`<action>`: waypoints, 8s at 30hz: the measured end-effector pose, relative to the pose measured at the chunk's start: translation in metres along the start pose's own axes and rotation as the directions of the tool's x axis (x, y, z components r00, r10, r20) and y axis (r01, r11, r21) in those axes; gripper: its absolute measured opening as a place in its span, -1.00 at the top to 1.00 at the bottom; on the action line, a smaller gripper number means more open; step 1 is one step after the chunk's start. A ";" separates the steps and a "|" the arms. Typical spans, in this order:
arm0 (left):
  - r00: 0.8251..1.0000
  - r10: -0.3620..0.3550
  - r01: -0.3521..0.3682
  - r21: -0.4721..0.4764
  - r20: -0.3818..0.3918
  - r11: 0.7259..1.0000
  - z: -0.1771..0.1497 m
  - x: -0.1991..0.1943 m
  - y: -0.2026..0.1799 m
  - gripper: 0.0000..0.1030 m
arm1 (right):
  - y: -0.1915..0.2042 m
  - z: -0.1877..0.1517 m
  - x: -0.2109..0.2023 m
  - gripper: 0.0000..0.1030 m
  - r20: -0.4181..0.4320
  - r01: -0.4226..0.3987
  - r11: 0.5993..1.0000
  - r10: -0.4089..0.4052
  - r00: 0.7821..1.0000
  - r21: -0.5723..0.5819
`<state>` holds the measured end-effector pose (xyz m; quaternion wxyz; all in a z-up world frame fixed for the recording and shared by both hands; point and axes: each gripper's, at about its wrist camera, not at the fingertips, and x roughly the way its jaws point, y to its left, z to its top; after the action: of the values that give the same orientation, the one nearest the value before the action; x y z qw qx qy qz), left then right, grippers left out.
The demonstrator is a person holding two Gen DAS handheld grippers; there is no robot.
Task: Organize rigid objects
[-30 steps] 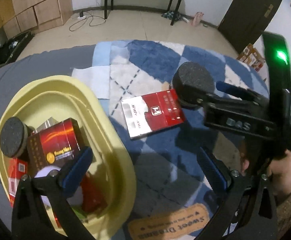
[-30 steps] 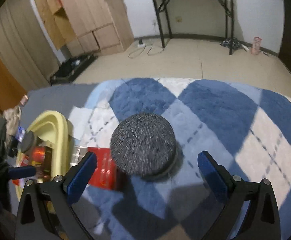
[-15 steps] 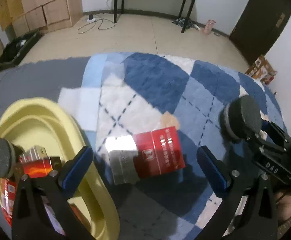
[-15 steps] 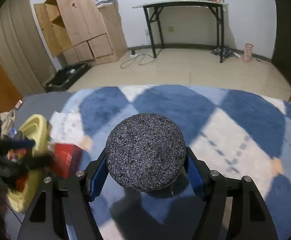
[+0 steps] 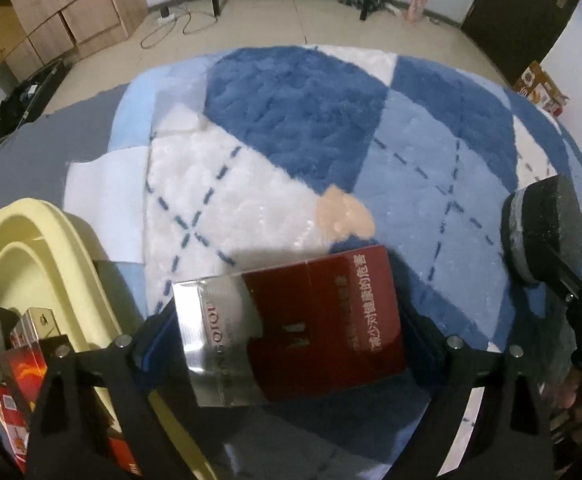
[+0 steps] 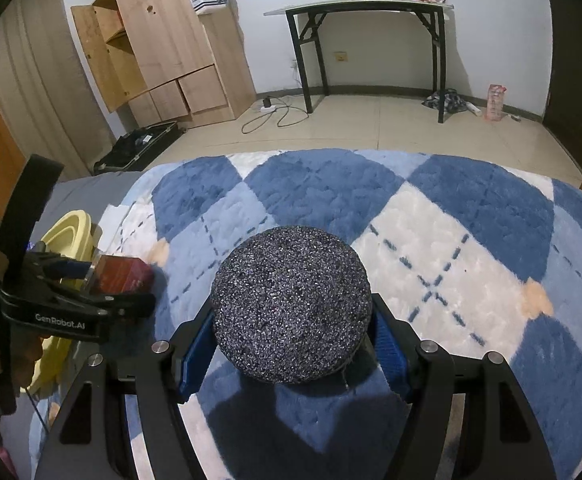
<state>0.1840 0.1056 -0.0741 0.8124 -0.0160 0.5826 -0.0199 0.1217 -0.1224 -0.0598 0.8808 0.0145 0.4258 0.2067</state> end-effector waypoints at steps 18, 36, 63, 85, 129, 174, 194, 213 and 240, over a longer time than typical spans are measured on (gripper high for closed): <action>0.982 0.115 -0.082 -0.207 0.152 0.975 -0.087 -0.150 0.205 -0.78 | 0.214 0.034 -0.032 -0.36 -0.102 -0.289 0.920 0.271 0.957 -0.266; 0.993 0.035 -0.004 -0.261 0.115 0.965 -0.129 -0.084 0.249 -0.80 | 0.329 0.083 0.126 -0.41 -0.282 -0.195 0.927 0.102 0.954 -0.322; 0.927 0.185 -0.036 -0.412 0.327 0.910 -0.323 -0.109 0.152 -1.00 | 0.233 -0.102 -0.021 -0.99 -0.083 -0.136 0.910 0.113 0.990 -0.393; 0.924 0.278 -0.153 -0.412 0.262 0.898 -0.310 -0.074 0.145 -1.00 | 0.238 -0.118 0.026 -0.99 -0.112 -0.135 0.903 0.097 0.989 -0.409; 0.924 0.278 -0.153 -0.412 0.263 0.898 -0.311 -0.075 0.144 -1.00 | 0.238 -0.119 0.026 -0.99 -0.112 -0.135 0.902 0.097 0.989 -0.409; 0.924 0.278 -0.153 -0.413 0.263 0.898 -0.310 -0.074 0.144 -1.00 | 0.238 -0.119 0.026 -0.99 -0.112 -0.135 0.902 0.097 0.989 -0.409; 0.924 0.278 -0.153 -0.413 0.263 0.898 -0.310 -0.074 0.144 -1.00 | 0.238 -0.119 0.026 -0.99 -0.112 -0.135 0.902 0.097 0.989 -0.410; 0.923 0.281 -0.157 -0.410 0.263 0.898 -0.311 -0.074 0.144 -1.00 | 0.238 -0.119 0.026 -0.99 -0.112 -0.136 0.902 0.098 0.989 -0.410; 0.923 0.283 -0.159 -0.410 0.262 0.898 -0.310 -0.074 0.143 -1.00 | 0.238 -0.119 0.026 -0.99 -0.112 -0.135 0.902 0.098 0.989 -0.410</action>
<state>-0.1316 0.2518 -0.1107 0.8730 -0.1092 0.4358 0.1898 -0.0374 0.0868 -0.1067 0.8299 -0.1574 0.4090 0.3454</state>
